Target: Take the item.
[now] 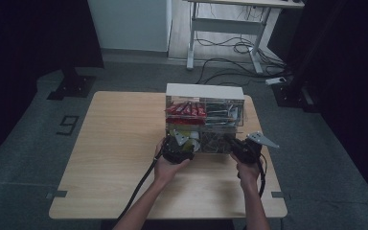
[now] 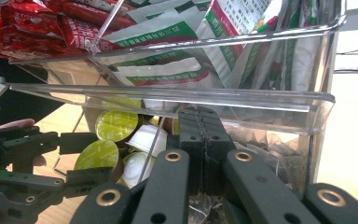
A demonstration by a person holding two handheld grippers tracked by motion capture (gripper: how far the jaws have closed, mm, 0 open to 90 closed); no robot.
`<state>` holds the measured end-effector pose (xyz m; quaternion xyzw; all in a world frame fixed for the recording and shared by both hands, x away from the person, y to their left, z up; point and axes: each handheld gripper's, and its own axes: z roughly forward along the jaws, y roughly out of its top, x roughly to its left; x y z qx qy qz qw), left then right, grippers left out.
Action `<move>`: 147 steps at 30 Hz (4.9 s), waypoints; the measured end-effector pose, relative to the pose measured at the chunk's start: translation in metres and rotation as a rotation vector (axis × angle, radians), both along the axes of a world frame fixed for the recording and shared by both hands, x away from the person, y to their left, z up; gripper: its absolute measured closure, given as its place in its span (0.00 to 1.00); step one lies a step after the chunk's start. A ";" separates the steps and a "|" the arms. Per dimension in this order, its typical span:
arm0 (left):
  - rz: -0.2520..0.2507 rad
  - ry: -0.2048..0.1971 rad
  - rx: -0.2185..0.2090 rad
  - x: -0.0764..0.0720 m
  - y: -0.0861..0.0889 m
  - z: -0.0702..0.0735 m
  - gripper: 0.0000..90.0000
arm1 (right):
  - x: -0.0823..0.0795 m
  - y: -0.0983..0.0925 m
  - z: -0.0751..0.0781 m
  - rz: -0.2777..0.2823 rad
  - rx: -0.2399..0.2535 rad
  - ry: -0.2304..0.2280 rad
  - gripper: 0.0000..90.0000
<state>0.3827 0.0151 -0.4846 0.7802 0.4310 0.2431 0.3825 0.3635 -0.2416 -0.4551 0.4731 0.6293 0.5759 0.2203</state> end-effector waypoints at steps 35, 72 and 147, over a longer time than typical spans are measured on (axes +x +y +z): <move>-0.008 -0.048 -0.051 -0.018 0.022 0.021 0.43 | 0.000 -0.002 0.000 -0.008 0.001 -0.002 0.99; 0.048 -0.040 -0.099 -0.044 0.086 0.010 0.43 | 0.001 -0.001 -0.004 -0.013 -0.011 0.010 0.99; 0.182 0.073 -0.108 -0.064 0.168 -0.041 0.26 | 0.004 0.008 -0.012 0.001 -0.050 0.034 0.99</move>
